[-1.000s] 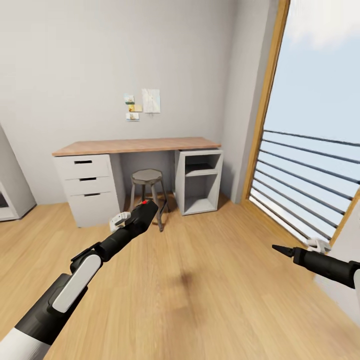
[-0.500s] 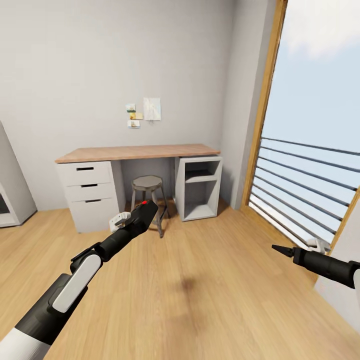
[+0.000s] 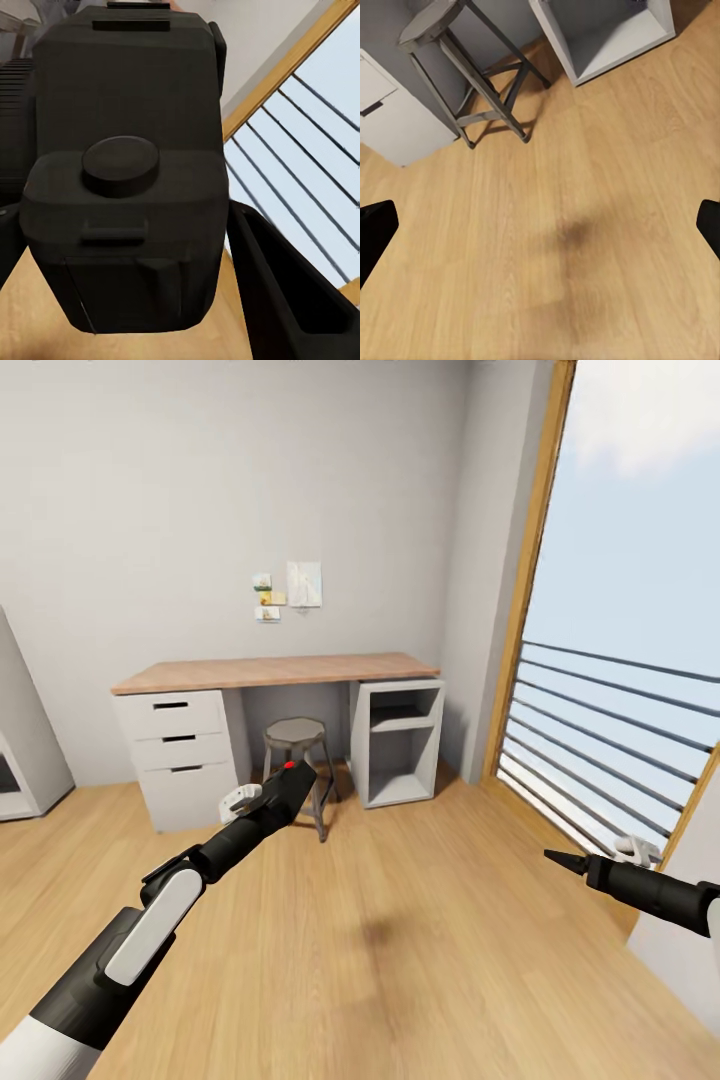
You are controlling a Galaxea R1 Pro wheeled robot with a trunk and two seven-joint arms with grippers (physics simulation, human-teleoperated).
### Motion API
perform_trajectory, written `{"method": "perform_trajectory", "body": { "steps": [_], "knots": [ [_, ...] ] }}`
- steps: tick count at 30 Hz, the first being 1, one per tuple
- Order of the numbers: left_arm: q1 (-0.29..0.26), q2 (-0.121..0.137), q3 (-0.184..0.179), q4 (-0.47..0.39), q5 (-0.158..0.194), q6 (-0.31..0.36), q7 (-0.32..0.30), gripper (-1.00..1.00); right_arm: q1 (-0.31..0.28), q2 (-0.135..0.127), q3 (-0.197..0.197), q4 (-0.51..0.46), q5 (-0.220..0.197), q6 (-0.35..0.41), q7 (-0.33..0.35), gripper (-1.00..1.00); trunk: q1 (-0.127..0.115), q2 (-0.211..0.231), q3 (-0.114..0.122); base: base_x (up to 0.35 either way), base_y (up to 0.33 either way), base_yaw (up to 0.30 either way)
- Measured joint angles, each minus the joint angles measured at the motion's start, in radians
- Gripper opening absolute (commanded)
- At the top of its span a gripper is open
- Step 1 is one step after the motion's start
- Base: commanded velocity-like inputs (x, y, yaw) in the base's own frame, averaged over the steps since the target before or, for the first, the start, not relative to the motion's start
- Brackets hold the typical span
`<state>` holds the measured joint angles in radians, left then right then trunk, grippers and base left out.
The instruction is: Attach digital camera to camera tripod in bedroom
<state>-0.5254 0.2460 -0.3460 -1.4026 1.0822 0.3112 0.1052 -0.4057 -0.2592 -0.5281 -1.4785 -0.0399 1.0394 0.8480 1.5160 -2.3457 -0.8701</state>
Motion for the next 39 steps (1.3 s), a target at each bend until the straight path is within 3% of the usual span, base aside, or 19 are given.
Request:
{"method": "perform_trajectory", "body": {
  "steps": [27,39],
  "knots": [
    [0.000,0.000,0.000,-0.001,0.001,-0.001,-0.002,-1.00,0.000,0.003,0.007,0.015,0.000,0.000,-0.006,1.00,-0.104,0.189,0.085,0.000,0.000,0.000],
    [0.000,0.000,0.000,-0.001,0.000,-0.001,-0.002,-1.00,0.000,0.009,0.008,0.015,0.020,0.000,-0.007,1.00,-0.150,0.273,0.122,0.000,0.000,0.000]
  ]
}}
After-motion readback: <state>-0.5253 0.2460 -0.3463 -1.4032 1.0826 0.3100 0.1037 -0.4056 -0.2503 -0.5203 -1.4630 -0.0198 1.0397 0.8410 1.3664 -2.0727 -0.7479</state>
